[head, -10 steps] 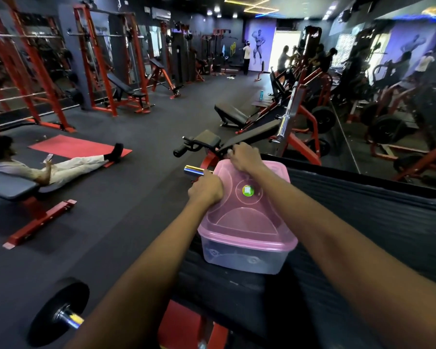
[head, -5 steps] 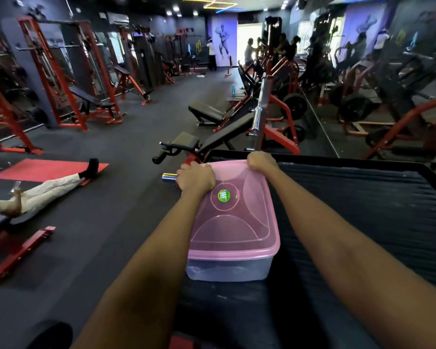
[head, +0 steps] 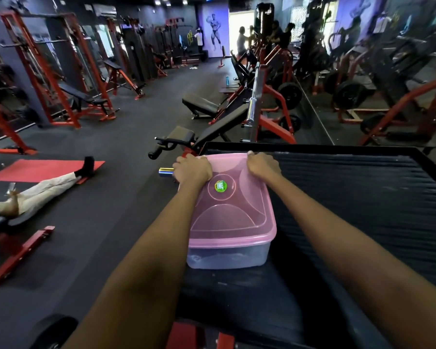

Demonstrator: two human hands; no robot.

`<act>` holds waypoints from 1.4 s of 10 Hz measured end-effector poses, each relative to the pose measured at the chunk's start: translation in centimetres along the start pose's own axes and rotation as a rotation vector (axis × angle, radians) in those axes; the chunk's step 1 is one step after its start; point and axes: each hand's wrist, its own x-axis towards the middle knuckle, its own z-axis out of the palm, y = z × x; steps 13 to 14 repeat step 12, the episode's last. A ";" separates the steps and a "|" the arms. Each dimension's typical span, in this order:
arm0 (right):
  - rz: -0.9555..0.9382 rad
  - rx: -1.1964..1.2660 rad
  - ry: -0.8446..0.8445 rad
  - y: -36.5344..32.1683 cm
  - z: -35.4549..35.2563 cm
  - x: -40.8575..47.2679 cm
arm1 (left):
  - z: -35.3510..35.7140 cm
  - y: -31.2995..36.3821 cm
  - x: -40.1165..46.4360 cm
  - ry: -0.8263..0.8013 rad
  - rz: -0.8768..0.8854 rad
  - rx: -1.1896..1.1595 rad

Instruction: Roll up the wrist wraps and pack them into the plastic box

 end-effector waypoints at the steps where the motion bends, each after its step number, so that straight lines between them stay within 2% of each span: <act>1: -0.010 -0.119 -0.076 1.9 -1.0 -4.0 | -1.1 0.1 -0.5 0.008 0.041 -0.106; 2: -0.023 -0.117 -0.099 2.6 -1.5 -6.6 | -2.4 -1.4 -1.3 -0.053 0.077 -0.172; 3: 0.023 -0.064 -0.060 3.1 -1.2 -9.1 | -2.7 -4.9 -4.9 -0.184 -0.035 -0.147; 4: 0.079 0.046 -0.009 3.3 -0.4 -9.6 | -2.0 -6.1 -7.7 -0.180 -0.113 -0.142; 5: 0.092 0.144 0.029 3.1 0.0 -10.0 | -2.2 -5.8 -9.9 -0.106 -0.014 -0.080; 6: 0.112 0.188 0.052 2.9 -0.2 -10.3 | -3.2 -5.4 -10.2 -0.100 0.036 -0.136; 8: 0.219 0.412 0.077 3.3 0.8 -12.1 | -3.1 -6.3 -8.9 -0.180 0.071 -0.235; 9: 0.187 0.883 -0.120 4.3 1.5 -13.0 | -3.0 -6.7 -8.7 -0.239 0.113 -0.288; 10: 0.171 0.968 -0.169 4.7 1.1 -13.4 | -3.4 -6.6 -9.0 -0.225 0.120 -0.322; 11: 0.115 0.912 -0.163 5.1 0.3 -14.1 | -3.3 -6.6 -9.8 -0.062 0.110 -0.463; 12: 0.073 0.835 -0.077 5.4 -0.9 -14.8 | -3.3 -5.8 -11.3 0.132 0.135 -0.601; 14: 0.073 0.835 -0.077 5.4 -0.9 -14.8 | -3.3 -5.8 -11.3 0.132 0.135 -0.601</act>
